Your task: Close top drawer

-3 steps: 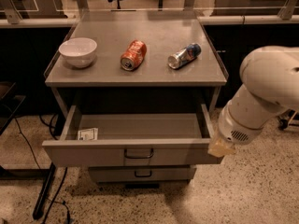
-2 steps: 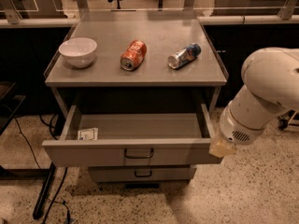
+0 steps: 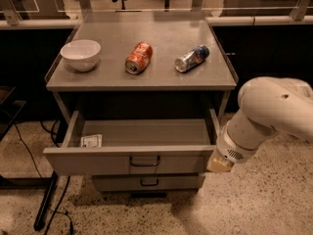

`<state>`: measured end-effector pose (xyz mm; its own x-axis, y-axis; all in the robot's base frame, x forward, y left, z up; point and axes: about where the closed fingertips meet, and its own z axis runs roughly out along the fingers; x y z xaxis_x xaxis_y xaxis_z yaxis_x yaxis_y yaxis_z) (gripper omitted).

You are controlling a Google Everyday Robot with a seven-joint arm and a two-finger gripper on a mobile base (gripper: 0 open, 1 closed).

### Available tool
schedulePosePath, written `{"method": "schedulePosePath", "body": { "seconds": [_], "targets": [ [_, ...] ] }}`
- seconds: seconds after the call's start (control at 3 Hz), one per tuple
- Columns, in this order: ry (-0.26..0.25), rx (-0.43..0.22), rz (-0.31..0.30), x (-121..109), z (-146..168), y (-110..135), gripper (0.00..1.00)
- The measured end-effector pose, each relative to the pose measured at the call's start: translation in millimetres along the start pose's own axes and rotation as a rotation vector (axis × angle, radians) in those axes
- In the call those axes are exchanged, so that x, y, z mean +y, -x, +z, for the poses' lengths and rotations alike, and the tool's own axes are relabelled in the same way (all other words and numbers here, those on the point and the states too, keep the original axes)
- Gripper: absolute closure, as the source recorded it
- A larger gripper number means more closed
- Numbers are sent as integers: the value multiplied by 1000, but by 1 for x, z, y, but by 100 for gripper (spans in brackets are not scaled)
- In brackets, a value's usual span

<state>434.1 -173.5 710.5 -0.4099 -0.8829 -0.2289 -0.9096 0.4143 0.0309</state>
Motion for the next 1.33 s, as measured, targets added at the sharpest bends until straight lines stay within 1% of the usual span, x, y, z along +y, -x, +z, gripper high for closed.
{"method": "schedulePosePath", "body": {
  "seconds": [0.33, 0.67, 1.33],
  "targets": [
    [-52, -29, 23, -21, 23, 10, 100],
    [-96, -49, 36, -41, 38, 16, 98],
    [-96, -49, 36, -41, 38, 16, 52]
  ]
}}
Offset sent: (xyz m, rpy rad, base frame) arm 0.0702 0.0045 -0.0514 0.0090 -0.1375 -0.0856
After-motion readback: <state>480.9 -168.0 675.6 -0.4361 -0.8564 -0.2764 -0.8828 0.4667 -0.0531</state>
